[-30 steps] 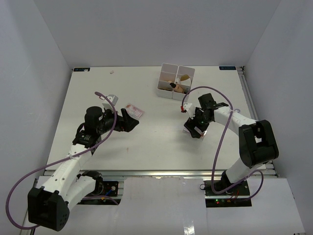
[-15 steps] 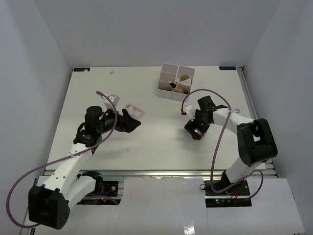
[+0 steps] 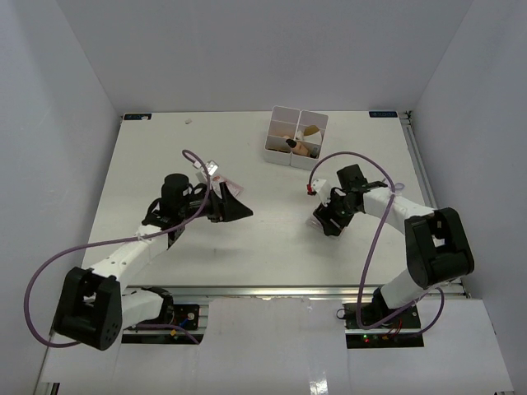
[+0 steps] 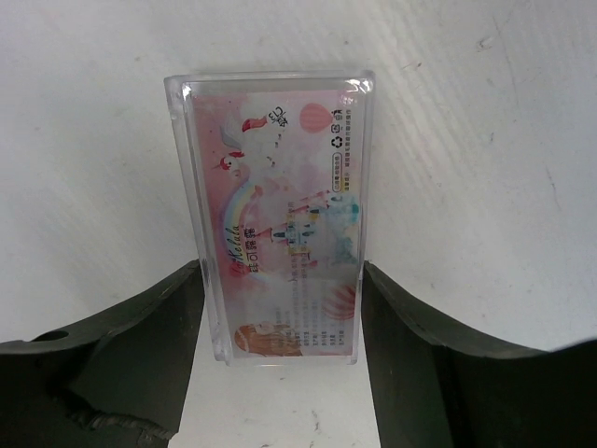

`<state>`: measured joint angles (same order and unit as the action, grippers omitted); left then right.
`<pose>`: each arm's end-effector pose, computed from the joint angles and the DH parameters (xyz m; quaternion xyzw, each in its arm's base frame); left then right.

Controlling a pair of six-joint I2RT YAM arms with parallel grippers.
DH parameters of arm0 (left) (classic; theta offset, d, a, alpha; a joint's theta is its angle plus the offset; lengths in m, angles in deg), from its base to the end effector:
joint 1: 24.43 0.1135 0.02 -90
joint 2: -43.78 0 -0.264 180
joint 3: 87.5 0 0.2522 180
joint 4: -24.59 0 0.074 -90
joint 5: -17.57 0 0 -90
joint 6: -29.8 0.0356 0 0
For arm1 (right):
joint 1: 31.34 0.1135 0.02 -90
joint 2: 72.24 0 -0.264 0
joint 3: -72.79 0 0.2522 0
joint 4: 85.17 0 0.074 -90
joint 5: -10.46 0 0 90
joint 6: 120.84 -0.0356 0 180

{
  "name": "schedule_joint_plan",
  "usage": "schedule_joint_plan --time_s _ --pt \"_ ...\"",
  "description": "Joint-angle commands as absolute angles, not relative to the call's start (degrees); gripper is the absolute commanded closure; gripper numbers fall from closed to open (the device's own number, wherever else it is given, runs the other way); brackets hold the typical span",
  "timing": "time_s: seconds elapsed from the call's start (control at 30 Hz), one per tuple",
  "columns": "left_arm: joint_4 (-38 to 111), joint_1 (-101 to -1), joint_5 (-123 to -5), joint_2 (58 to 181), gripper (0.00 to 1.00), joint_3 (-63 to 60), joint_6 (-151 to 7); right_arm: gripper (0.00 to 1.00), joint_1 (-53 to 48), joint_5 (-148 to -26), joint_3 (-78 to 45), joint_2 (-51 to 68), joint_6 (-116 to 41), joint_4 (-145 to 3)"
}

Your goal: Organize the makeup

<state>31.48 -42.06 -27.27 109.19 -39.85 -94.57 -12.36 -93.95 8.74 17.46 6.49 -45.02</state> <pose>0.2215 -0.0969 0.2353 0.0920 0.7991 -0.5090 0.3064 0.2718 0.1028 0.1694 -0.4809 0.8429 0.0879 0.2249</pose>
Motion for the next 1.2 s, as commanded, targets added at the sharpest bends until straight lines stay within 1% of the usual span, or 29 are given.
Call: schedule_joint_plan --time_s 0.0,0.13,0.27,0.33,0.53,0.6,0.9,1.03,1.07,1.1,1.13,1.17 --pt "28.28 -50.58 -32.61 112.07 0.08 -34.79 -101.58 0.77 -12.96 -101.52 9.57 9.57 4.42 -44.60" --pt "24.49 -57.12 -38.17 117.94 0.08 -31.18 -104.48 0.79 -13.22 -106.02 10.17 2.92 2.91 -44.82" --pt "22.14 -62.19 -41.11 124.98 0.09 -26.54 -105.83 0.80 -13.40 -108.76 11.41 -2.09 2.24 -45.31" --pt "21.57 -63.87 -42.19 129.51 0.09 -23.85 -106.07 0.80 -13.50 -109.77 12.26 -4.10 2.12 -45.83" --pt "21.91 -66.87 -44.39 136.55 0.11 -15.95 -106.25 0.80 -13.85 -111.09 14.37 -8.41 1.94 -47.32" --pt "22.67 -67.33 -45.15 138.18 0.14 -14.17 -106.02 0.80 -14.08 -111.55 14.61 -9.18 1.94 -47.55" --pt "25.89 -68.77 -45.12 143.30 0.36 -9.75 -105.50 0.81 -14.64 -112.39 15.35 -10.61 1.79 -48.63" --pt "26.79 -69.30 -44.42 144.41 0.51 -8.33 -104.80 0.81 -14.64 -112.50 15.59 -10.63 1.94 -48.65" --pt "27.07 -69.40 -44.16 144.59 0.56 -7.85 -104.46 0.81 -14.76 -112.50 15.61 -10.63 1.94 -48.65" --pt "27.30 -69.43 -44.05 144.73 0.58 -7.65 -104.32 0.81 -14.82 -112.50 15.61 -10.74 1.94 -48.65" --pt "27.51 -69.48 -43.64 144.81 0.62 -7.40 -104.17 0.81 -14.87 -112.45 15.66 -10.75 1.99 -48.70" --pt "27.67 -69.56 -43.22 144.85 0.69 -7.13 -104.01 0.81 -14.91 -112.41 15.66 -10.76 2.03 -48.77"
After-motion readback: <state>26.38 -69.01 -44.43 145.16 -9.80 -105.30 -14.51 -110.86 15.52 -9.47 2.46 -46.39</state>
